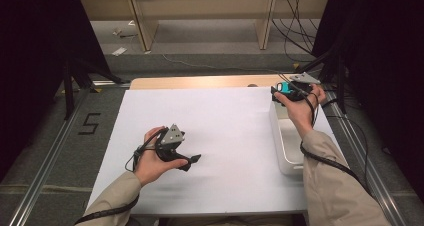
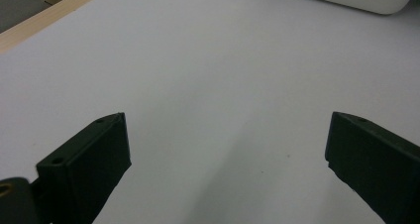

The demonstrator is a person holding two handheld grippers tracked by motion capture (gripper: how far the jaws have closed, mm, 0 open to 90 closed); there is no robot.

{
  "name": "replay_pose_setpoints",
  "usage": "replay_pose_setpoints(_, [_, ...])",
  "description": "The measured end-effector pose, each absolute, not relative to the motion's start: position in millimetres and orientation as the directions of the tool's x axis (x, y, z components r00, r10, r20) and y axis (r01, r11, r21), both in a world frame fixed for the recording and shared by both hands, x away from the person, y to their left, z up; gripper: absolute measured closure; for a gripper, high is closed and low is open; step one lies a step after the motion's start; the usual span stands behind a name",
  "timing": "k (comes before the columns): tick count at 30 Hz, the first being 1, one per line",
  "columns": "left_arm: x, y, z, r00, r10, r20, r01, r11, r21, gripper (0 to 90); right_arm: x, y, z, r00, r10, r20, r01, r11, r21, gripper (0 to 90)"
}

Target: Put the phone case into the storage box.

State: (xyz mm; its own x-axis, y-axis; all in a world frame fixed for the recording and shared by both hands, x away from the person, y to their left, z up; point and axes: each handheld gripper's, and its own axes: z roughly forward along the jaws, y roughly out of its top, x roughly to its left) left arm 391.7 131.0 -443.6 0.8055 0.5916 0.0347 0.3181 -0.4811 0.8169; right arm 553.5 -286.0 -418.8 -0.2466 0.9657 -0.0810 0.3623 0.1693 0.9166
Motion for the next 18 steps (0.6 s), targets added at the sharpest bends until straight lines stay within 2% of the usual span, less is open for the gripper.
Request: replay_pose_setpoints(18, [391.9, 130.8, -443.5, 0.806, 0.590, 0.036, 0.316, -0.482, 0.817, 2.9, 550.8, -286.4, -410.8, -0.223, 0.970, -0.094, 0.313, 0.162, 0.936, 0.6])
